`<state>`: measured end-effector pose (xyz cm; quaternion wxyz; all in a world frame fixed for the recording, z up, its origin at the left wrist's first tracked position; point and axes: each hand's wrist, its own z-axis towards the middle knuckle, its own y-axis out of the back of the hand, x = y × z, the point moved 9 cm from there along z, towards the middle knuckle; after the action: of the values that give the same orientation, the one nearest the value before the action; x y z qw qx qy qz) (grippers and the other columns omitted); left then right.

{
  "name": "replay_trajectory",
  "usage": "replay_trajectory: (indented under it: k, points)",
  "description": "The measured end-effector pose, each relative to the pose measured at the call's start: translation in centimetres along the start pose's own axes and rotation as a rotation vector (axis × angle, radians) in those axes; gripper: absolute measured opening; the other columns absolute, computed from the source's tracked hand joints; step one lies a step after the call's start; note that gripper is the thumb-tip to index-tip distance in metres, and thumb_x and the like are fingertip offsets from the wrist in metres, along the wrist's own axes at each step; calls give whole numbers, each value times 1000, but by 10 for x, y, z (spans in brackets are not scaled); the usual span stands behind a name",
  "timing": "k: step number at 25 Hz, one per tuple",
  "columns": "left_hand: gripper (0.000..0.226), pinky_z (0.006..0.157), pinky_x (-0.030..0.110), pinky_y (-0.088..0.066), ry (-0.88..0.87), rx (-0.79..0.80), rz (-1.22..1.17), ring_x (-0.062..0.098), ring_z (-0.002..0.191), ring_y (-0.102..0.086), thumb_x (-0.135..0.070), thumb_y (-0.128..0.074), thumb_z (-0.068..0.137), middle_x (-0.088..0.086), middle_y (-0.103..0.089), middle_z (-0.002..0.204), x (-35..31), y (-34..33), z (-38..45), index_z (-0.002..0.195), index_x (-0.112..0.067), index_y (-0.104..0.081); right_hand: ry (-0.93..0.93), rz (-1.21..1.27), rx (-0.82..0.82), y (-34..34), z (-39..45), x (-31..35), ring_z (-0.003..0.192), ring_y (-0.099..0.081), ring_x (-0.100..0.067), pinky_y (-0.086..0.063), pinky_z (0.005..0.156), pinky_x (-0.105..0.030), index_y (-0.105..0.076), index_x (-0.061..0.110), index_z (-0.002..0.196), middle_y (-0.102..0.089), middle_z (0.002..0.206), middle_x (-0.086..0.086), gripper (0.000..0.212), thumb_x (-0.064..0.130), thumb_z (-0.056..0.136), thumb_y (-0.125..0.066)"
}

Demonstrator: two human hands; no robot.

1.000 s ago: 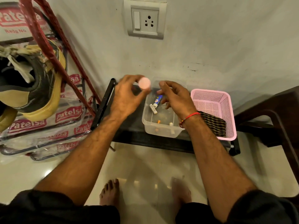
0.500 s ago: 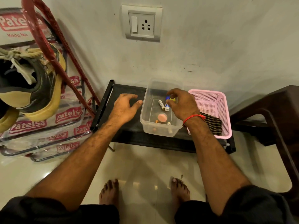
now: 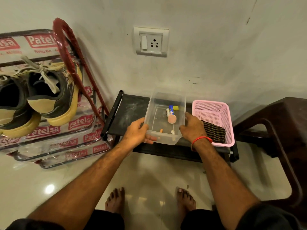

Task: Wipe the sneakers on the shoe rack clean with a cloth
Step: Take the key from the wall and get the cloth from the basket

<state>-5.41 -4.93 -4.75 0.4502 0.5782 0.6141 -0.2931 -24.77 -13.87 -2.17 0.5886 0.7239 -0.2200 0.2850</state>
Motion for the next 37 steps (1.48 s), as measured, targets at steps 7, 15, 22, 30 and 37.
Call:
replay_trajectory:
  k: [7, 15, 22, 30, 37]
  points:
    - [43, 63, 35, -64, -90, -261, 26, 28, 73, -77, -15, -50, 105, 4, -62, 115, -11, 78, -7, 147, -14, -49, 169, 147, -7, -29, -15, 58, 103, -69, -22, -51, 96, -30, -58, 20, 136, -72, 118, -4, 42, 17, 95, -63]
    - [40, 66, 36, -64, -16, -252, -9, 29, 74, -77, -12, -46, 106, 8, -60, 117, 15, 93, -6, 146, -11, -50, 23, 311, 20, -45, 13, 19, 104, -68, -25, -58, 93, -44, -58, 12, 136, -67, 125, -12, 37, 4, 101, -50]
    - [40, 60, 31, -64, -42, -282, -3, 22, 67, -76, -17, -47, 106, 12, -62, 121, 17, 94, 5, 146, -11, -50, 38, -81, 34, -63, 48, -19, 126, -55, -34, -37, 111, -33, -57, 1, 136, -60, 132, -20, 47, -9, 90, -56]
    - [42, 62, 31, -64, -55, -265, -30, 25, 69, -77, -13, -44, 107, 19, -63, 130, 20, 92, 8, 149, -12, -48, -41, 481, -41, -56, 38, 27, 79, -64, -18, -57, 72, -38, -71, 12, 99, -71, 92, -9, 40, 48, 100, -53]
    - [46, 76, 36, -65, -73, -184, -113, 25, 84, -78, -11, -44, 107, 0, -64, 119, 17, 80, 13, 152, -23, -43, 39, 439, -32, -59, 36, 35, 99, -66, -22, -58, 89, -48, -66, 28, 127, -65, 108, -6, 39, 26, 88, -68]
